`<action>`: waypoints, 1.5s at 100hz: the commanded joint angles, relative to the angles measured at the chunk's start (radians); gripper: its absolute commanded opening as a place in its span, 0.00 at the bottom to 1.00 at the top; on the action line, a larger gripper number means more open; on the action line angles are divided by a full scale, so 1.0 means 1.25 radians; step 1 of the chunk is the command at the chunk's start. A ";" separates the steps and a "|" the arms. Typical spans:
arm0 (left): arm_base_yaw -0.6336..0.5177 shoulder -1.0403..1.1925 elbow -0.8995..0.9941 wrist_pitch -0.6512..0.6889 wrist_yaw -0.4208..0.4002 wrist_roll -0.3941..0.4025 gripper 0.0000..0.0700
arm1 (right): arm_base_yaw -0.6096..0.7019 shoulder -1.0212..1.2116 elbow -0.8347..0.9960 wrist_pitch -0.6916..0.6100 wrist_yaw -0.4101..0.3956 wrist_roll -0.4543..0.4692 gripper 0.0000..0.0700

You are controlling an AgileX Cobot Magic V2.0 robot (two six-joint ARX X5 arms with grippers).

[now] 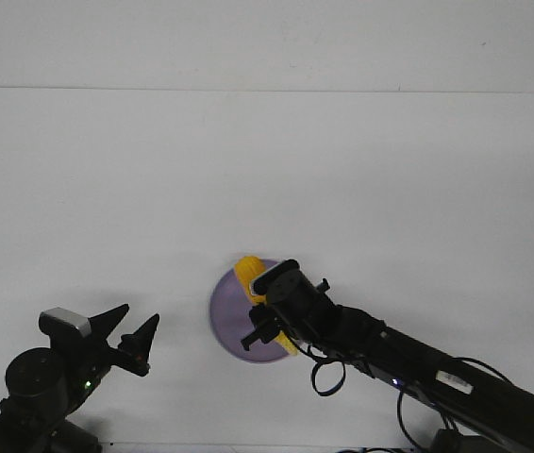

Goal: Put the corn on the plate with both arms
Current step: 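Carry the corn with the right gripper over the plate and lower it, then open the right gripper and withdraw it from the corn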

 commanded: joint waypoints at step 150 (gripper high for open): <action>-0.003 0.003 0.009 0.020 -0.013 0.027 0.03 | -0.013 -0.696 -0.187 -0.230 0.350 -0.013 0.00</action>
